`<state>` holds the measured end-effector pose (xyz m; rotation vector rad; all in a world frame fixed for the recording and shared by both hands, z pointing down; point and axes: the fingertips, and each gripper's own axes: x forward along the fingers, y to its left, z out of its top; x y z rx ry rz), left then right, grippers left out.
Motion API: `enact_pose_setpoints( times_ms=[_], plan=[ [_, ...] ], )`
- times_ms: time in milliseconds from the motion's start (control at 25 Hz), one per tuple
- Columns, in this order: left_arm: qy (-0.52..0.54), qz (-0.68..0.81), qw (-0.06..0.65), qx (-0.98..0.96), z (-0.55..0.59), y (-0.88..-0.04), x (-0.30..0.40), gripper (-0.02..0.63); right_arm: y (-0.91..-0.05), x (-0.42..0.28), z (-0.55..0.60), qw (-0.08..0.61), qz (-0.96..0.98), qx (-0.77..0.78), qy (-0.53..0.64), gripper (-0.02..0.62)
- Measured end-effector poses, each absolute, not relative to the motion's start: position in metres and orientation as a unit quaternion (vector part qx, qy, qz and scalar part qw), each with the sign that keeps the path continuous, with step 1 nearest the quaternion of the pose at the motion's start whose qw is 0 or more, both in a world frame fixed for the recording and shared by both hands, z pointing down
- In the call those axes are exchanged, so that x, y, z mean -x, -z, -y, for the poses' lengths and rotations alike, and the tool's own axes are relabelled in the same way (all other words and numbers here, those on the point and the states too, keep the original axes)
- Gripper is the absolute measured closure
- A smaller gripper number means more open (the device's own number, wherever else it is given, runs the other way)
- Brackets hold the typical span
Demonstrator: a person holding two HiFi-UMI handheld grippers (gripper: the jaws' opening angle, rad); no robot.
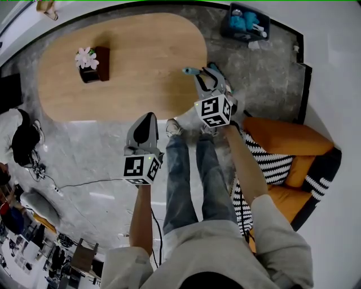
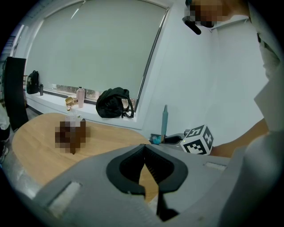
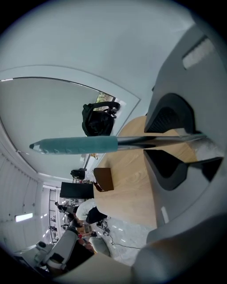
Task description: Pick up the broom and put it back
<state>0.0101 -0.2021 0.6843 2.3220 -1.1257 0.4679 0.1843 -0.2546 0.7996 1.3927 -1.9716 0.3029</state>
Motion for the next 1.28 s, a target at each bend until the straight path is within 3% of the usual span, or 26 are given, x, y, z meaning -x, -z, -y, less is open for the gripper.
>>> enact_pose_setpoints(
  times_ms=[640, 1000, 1160, 1280],
  plan=[
    [-0.166, 0.419, 0.248, -0.858, 0.207, -0.671, -0.013, 0.601, -0.774, -0.196, 0.243, 0.309, 0.760, -0.553, -0.145, 0.448],
    [-0.151, 0.411, 0.215, -0.873, 0.223, -0.631, -0.037, 0.601, -0.697, -0.249, 0.216, 0.233, 0.725, -0.632, -0.145, 0.529],
    [-0.142, 0.407, 0.195, -0.881, 0.232, -0.604, -0.049, 0.601, -0.663, -0.273, 0.212, 0.206, 0.708, -0.660, -0.140, 0.594],
    [-0.136, 0.407, 0.182, -0.885, 0.236, -0.582, -0.057, 0.601, -0.636, -0.288, 0.207, 0.188, 0.701, -0.674, -0.137, 0.595]
  ],
)
